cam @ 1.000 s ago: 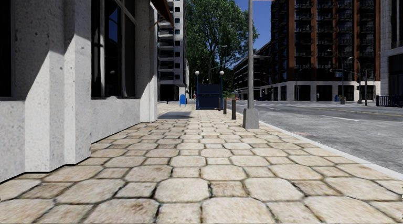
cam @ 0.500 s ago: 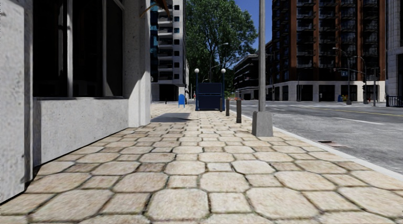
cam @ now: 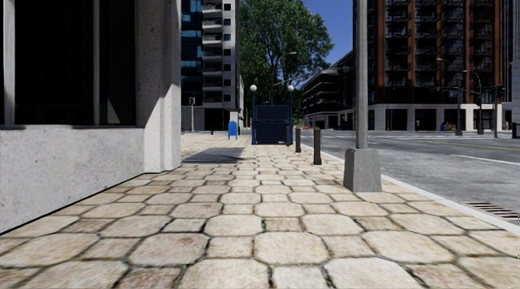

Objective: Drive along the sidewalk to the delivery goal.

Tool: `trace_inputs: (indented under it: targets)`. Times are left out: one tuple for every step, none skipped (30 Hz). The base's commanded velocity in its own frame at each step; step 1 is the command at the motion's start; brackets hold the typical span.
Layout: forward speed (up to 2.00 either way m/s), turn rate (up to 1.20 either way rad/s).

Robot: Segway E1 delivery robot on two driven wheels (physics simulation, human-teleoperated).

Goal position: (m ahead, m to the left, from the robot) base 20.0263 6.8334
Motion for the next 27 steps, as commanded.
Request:
trace_inputs:
  targets:
    - [1.97,0.0]
    - [1.97,0.0]
    - [1.97,0.0]
    - [1.97,0.0]
    - [1.98,0.0]
    - [1.98,0.0]
    - [1.98,0.0]
    - [2.0,0.0]
    - [2.0,0.0]
    - [2.0,0.0]
    - [2.0,0.13]
    - [2.0,0.13]
    - [2.0,0.25]
    - [2.0,0.3]
    - [2.0,0.31]
    - [2.0,0.32]
    - [2.0,0.32]
    - [2.0,0.32]
    - [2.0,0.32]
    - [2.0,0.32]
    - [2.0,0.32]
    - [2.0,0.32]
    - [2.0,0.32]
    - [2.0,0.32]
    - [2.0,0.32]
    - [2.0,0.32]
    - [2.0,0.32]
